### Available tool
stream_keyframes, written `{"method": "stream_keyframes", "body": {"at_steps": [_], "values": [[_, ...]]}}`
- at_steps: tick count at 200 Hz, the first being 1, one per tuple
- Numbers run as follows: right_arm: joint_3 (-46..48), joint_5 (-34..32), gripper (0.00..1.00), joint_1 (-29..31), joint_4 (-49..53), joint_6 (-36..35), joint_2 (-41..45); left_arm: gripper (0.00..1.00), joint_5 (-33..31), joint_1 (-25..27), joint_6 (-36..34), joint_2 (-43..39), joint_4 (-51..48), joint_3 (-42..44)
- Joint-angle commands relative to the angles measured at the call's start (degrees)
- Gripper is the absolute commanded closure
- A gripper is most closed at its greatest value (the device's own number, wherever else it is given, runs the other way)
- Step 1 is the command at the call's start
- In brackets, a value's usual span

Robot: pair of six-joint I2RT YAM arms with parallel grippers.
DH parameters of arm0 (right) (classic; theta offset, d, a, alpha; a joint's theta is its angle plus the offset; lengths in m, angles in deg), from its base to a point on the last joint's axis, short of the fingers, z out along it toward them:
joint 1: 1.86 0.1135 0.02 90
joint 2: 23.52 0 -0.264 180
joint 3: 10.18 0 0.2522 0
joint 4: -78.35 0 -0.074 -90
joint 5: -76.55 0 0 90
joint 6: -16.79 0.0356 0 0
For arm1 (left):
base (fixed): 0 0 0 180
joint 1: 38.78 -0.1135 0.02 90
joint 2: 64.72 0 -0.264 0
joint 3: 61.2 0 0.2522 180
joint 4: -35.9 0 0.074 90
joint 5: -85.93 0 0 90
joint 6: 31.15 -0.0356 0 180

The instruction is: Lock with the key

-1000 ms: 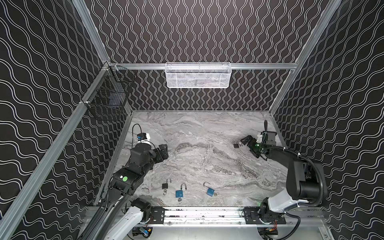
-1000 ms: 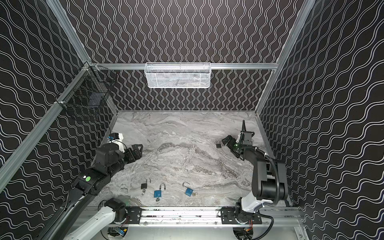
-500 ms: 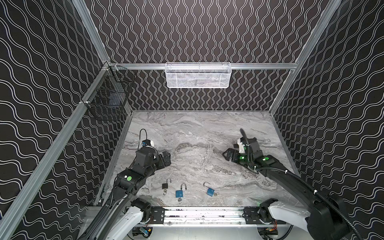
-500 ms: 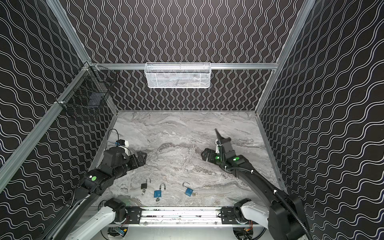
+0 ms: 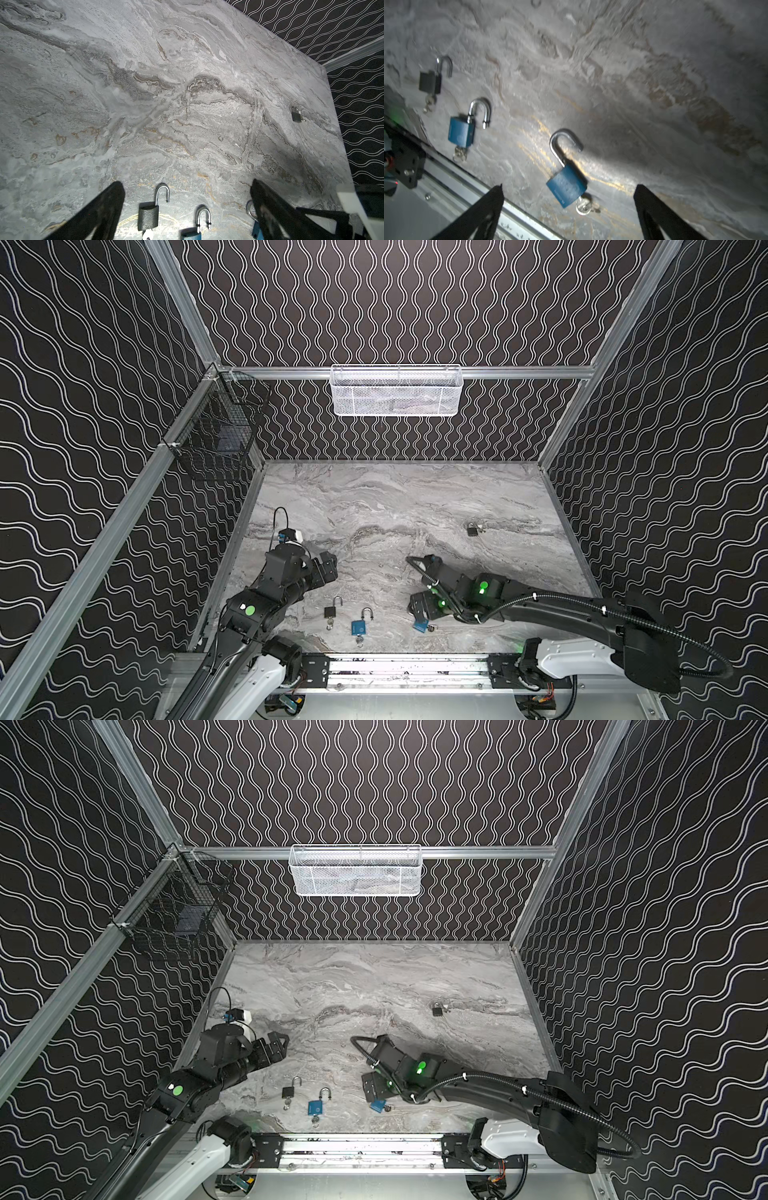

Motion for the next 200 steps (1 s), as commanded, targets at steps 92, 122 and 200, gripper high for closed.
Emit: {"method": "stream_keyframes", "body": {"at_steps": [92, 122, 200], "values": [[4.3, -1.1, 0.07, 5.8, 1.3, 0.7, -1.4, 0.01, 11.3, 0.0, 4.8, -7.6, 1.7, 7.0], [2.4, -0.9, 0.08, 6.3, 0.3, 0.6, -5.3, 0.01, 12.1, 0.0, 4.9, -8.1, 0.6, 7.4], [-4.3, -0.9, 0.05, 6.5, 5.9, -0.3, -9.2, 0.01, 10.5, 0.0, 8.1, -2.5, -2.6, 9.5]]}}
